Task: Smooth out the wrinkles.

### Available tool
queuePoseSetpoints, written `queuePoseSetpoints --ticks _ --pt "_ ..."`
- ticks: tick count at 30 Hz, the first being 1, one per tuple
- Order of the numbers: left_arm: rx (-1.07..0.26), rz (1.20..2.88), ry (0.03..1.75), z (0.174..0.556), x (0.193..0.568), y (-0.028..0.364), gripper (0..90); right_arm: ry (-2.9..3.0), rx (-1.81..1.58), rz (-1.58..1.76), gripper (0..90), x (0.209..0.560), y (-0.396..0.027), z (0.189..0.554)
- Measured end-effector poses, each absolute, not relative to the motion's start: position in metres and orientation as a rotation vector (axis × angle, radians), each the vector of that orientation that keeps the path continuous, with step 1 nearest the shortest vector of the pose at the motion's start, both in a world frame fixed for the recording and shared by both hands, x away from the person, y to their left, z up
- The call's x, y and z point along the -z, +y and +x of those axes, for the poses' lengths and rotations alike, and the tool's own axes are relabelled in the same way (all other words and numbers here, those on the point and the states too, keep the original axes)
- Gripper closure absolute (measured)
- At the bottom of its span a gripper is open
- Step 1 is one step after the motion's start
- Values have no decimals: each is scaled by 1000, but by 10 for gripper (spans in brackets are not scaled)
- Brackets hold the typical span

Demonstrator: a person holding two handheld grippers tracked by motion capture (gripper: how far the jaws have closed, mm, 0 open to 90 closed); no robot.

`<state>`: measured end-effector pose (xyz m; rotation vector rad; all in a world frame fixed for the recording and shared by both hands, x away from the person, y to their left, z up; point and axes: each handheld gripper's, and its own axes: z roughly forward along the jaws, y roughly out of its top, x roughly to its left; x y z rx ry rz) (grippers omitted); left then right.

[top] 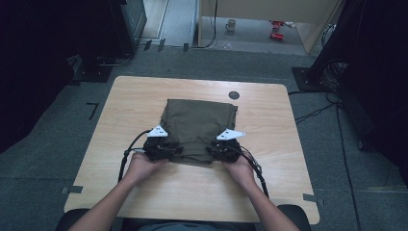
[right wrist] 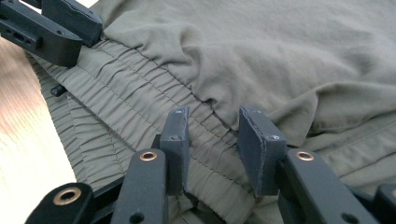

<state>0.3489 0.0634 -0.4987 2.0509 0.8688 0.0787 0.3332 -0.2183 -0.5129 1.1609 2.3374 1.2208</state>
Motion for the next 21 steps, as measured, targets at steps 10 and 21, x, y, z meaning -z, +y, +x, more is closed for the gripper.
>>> queuePoseSetpoints --ticks 10,21 --pt "-32 2062 835 350 493 64 520 2355 -1278 1188 599 513 -222 336" --pt "-86 2022 858 351 471 80 428 2290 -1355 1204 518 489 -239 340"
